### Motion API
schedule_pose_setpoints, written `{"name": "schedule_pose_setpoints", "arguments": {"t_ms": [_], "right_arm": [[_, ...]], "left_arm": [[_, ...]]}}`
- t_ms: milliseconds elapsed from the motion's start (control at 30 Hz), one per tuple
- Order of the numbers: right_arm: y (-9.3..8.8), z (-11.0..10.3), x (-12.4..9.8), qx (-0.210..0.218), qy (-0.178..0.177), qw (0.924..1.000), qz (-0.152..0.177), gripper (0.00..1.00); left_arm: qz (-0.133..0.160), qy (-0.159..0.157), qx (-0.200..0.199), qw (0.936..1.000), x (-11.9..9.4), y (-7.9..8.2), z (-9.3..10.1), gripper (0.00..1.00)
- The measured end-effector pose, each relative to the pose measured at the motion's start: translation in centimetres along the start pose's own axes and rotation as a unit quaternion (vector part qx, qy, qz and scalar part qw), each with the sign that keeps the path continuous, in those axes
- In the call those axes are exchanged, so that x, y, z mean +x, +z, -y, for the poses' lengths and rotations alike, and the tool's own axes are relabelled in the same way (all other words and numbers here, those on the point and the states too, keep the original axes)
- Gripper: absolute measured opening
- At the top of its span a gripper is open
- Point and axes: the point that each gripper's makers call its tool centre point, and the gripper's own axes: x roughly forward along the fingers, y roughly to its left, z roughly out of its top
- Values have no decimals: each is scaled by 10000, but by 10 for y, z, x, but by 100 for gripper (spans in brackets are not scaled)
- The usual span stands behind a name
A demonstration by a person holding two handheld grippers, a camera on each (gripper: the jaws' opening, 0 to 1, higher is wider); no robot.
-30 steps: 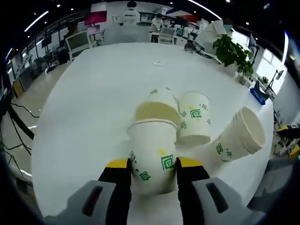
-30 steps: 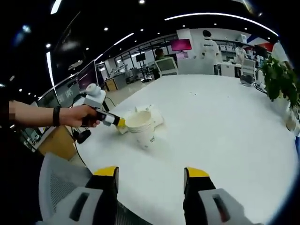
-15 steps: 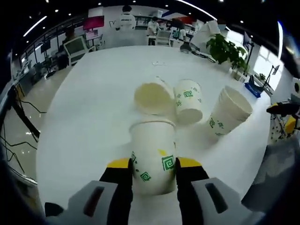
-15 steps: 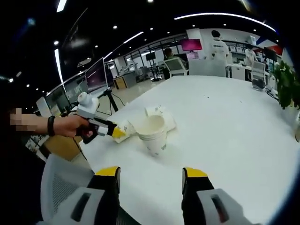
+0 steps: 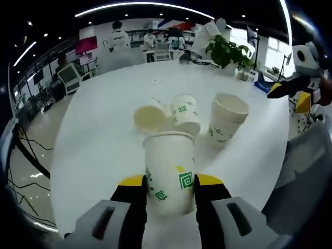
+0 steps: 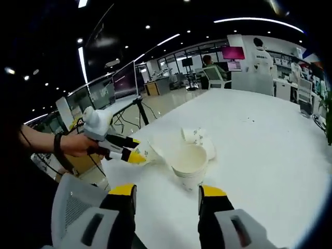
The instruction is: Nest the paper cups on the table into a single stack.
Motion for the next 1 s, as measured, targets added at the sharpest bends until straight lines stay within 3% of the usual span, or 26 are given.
{"name": "schedule_pose_setpoints", "arguments": {"t_ms": [200,300,500,667,833,1000], "right_arm": [[22,-16,19,-263,395,9989,-51,46],[38,-28,27,-235,667,9974,109,45],[54,-45,49,-442,951,9945,10,45],[54,-56,73,-659,1267,9895,-221,45],[53,-69,85,-540,1485,9868,-348,45],[46,-72,95,-501,1677,9833,-495,44]], "left_arm": [[241,-166,357,9989,-6,16,11,34],[333,-192,584,9976,-14,25,17,34],[454,-316,986,9936,-24,31,28,34],[430,-284,1512,9872,-30,33,41,34],[493,-403,1589,9852,-34,38,55,34],[562,-547,1857,9795,-33,45,68,34]]}}
